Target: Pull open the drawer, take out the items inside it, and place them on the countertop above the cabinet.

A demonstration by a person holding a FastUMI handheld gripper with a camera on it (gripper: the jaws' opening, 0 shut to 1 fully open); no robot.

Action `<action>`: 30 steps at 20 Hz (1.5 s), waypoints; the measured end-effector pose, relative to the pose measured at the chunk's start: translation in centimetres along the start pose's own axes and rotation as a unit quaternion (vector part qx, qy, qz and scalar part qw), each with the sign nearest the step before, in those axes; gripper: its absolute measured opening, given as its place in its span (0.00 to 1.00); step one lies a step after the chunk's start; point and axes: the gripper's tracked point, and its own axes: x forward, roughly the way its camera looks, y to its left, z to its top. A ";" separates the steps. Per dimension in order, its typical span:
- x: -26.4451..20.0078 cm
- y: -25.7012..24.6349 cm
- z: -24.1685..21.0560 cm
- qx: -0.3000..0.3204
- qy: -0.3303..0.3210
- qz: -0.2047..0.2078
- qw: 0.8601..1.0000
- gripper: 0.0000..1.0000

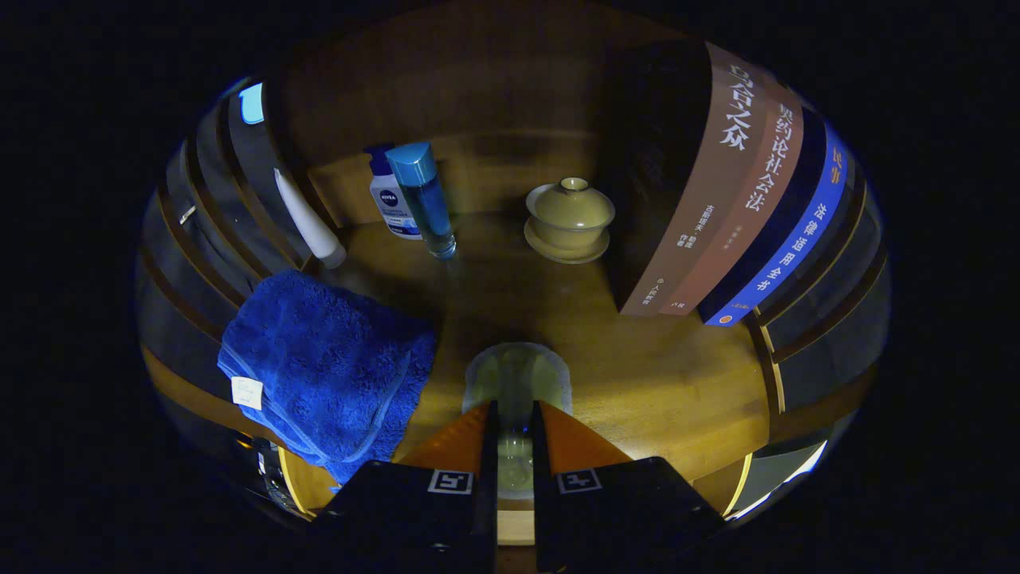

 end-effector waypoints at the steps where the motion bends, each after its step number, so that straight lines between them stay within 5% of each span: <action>1: 0.4 0.1 -0.2 0.003 0.000 0.003 1.000 0.26; 6: 0.0 0.3 -0.5 -0.005 -0.014 0.015 1.000 1.00; 15: -6.1 0.3 -0.2 0.012 -0.111 0.034 0.993 1.00; 20: -12.2 0.9 -3.5 0.008 -0.207 0.069 0.976 1.00; 23: -17.7 1.0 -4.3 -0.001 -0.297 0.074 0.952 1.00; 30: -27.3 1.6 -8.3 -0.012 -0.504 0.080 0.860 0.98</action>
